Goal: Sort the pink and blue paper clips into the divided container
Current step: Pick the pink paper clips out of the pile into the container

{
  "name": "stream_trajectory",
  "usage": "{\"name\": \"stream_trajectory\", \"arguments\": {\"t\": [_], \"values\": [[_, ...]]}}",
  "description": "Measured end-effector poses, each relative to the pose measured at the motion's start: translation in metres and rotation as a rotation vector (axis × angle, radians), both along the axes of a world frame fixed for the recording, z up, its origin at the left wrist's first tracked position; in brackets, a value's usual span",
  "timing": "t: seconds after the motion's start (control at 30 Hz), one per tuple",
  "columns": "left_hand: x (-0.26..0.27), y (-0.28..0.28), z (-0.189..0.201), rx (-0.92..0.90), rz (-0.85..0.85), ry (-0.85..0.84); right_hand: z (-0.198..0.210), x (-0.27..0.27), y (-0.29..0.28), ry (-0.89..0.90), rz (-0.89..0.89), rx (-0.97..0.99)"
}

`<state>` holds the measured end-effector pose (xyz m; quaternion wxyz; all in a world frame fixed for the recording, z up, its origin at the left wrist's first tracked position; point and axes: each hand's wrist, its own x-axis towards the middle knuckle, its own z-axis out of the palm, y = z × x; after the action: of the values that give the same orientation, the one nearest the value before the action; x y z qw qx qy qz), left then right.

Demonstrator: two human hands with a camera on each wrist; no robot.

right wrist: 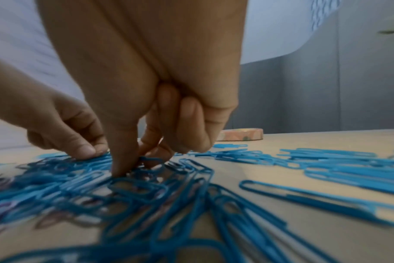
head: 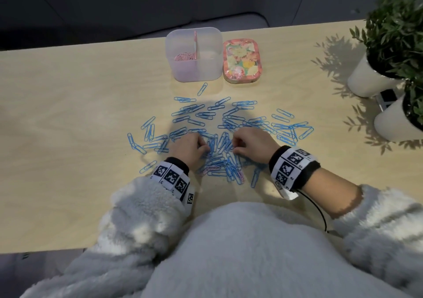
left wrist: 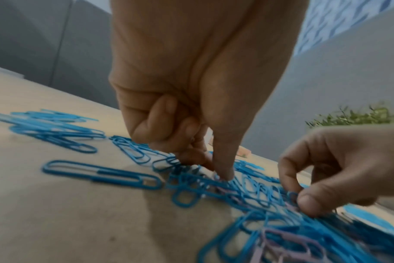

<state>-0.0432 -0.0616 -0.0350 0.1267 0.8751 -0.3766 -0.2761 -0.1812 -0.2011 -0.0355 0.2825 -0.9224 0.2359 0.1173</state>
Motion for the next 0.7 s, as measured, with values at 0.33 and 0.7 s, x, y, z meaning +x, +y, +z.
{"name": "stream_trajectory", "arguments": {"t": [0.33,0.7], "values": [[0.022,0.009,0.007,-0.29,0.241,0.511,0.006,-0.028,-0.034,-0.058,-0.252,-0.159],[0.031,0.013,0.007,-0.502,0.727,1.017,-0.007,-0.002,0.0,-0.016,-0.029,-0.027]]}}
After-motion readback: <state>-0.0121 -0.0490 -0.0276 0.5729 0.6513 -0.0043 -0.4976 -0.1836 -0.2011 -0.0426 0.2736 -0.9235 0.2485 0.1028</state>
